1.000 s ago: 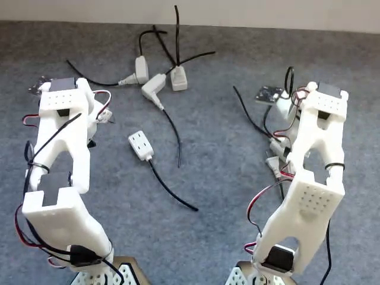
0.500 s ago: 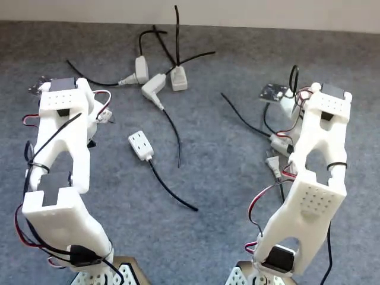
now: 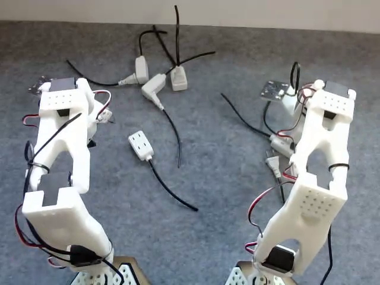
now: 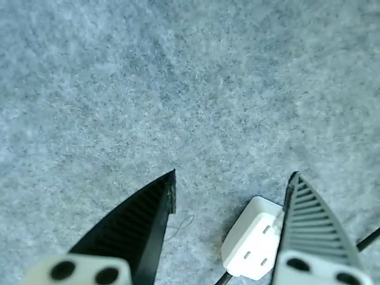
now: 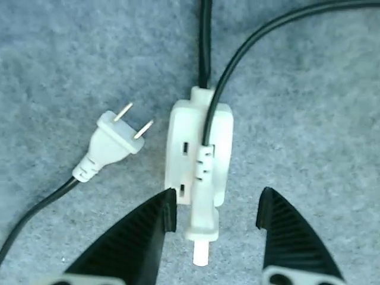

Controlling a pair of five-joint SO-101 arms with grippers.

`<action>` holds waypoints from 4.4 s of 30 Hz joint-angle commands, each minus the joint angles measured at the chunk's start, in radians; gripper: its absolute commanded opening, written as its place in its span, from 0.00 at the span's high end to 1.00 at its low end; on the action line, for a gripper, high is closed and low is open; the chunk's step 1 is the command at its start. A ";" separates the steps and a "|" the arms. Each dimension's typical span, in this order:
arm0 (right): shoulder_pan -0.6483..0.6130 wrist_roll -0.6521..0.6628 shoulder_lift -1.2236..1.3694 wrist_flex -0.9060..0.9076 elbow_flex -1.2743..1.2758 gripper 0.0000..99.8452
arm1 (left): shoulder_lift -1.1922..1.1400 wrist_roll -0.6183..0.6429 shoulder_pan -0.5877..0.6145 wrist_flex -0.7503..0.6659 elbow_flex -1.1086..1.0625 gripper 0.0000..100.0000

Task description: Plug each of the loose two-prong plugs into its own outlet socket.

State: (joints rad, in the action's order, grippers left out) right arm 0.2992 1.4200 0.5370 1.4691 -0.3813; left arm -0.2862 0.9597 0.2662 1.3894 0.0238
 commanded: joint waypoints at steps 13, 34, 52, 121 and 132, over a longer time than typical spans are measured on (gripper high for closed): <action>0.004 0.011 0.024 -0.013 -0.042 0.83 | 0.004 -0.005 0.005 -0.008 0.018 0.71; -0.024 -0.057 -0.001 -0.012 -0.186 0.98 | 0.004 -0.006 0.005 -0.008 0.018 0.71; -0.318 -0.302 -0.220 0.294 -0.745 0.98 | 0.002 -0.287 -0.056 -0.035 0.016 0.71; 0.512 -0.296 0.016 -0.363 0.171 0.93 | 0.005 -0.511 -0.174 -0.256 -0.119 0.71; 0.486 -0.250 0.033 -0.360 0.220 0.93 | 0.005 -0.512 -0.174 -0.256 -0.120 0.71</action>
State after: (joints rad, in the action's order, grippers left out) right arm 0.7748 1.1531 0.5923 1.0902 -0.1849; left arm -0.2908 0.4519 0.1097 1.1408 -0.1005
